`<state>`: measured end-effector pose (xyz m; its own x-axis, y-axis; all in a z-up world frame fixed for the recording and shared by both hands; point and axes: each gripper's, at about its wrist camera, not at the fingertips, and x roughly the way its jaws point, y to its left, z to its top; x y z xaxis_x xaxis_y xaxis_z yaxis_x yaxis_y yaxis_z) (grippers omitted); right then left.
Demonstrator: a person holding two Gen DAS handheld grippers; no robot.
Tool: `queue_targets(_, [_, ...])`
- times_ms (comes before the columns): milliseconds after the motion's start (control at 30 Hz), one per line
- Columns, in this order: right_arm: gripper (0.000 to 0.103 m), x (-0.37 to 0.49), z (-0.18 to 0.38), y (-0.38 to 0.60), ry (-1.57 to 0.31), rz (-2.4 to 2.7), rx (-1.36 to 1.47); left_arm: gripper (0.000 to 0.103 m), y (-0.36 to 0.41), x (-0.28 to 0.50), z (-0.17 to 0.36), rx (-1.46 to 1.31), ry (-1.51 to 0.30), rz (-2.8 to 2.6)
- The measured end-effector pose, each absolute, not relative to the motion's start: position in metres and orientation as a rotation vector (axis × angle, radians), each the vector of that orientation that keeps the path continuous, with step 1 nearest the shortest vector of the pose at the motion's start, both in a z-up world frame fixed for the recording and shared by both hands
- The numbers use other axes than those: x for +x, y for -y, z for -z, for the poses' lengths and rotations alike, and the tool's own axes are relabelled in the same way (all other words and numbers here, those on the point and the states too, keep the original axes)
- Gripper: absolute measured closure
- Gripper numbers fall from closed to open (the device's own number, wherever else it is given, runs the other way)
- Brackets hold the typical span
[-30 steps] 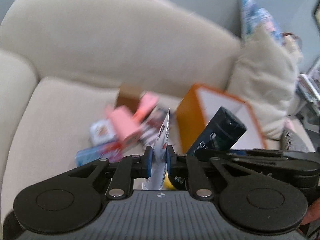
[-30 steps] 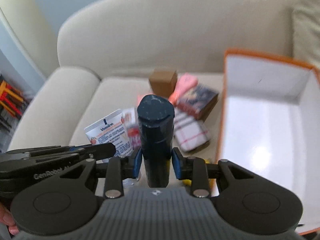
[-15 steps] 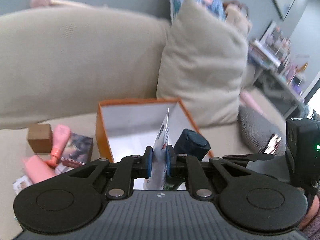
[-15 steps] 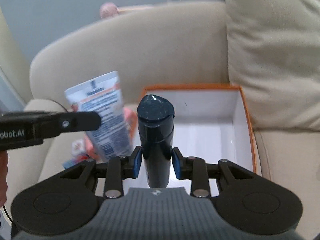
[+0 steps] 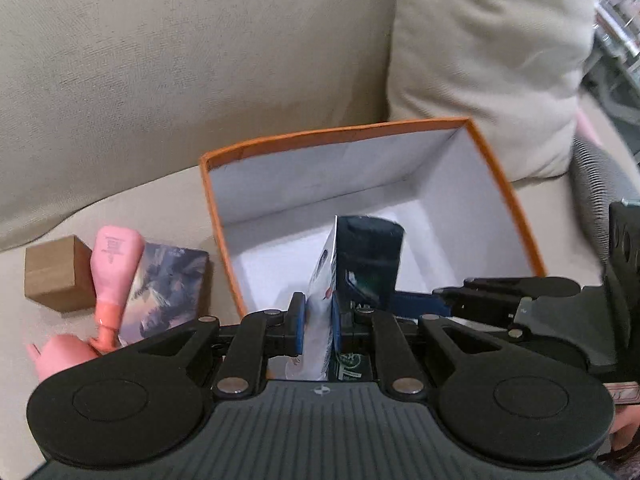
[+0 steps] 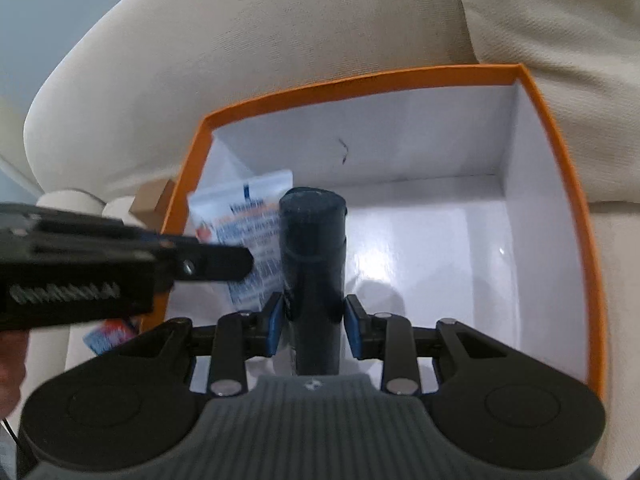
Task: Organize rigid objects
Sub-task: 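Carry the tube and bottle into the orange box with both grippers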
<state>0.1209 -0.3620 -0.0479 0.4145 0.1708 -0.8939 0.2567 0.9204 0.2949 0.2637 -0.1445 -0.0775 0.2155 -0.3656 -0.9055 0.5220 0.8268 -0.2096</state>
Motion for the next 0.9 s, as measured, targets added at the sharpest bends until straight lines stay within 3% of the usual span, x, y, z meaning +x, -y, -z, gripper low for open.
queue_targets(333, [0.07,0.158,0.083,0.377,-1.161,0.054,0.527,0.085,0.185,0.281,0.081,0.411,-1.207,0.483])
queue_targets(467, [0.07,0.161,0.089,0.378,-1.165,0.066,0.531,0.079,0.192,0.279,0.083,0.487,-1.196,0.474])
queue_targets(567, [0.07,0.158,0.089,0.375,-1.17,0.071,0.511,0.077,0.189,0.275,0.082,0.495,-1.175,0.484])
queue_targets(700, [0.068,0.158,0.087,0.369,-1.163,0.079,0.501,0.066,0.185,0.267,0.074,0.507,-1.118,0.486])
queue_targets(900, [0.063,0.144,0.079,0.368,-1.15,0.087,0.48,0.069,0.166,0.263,0.054,0.406,-1.077,0.515])
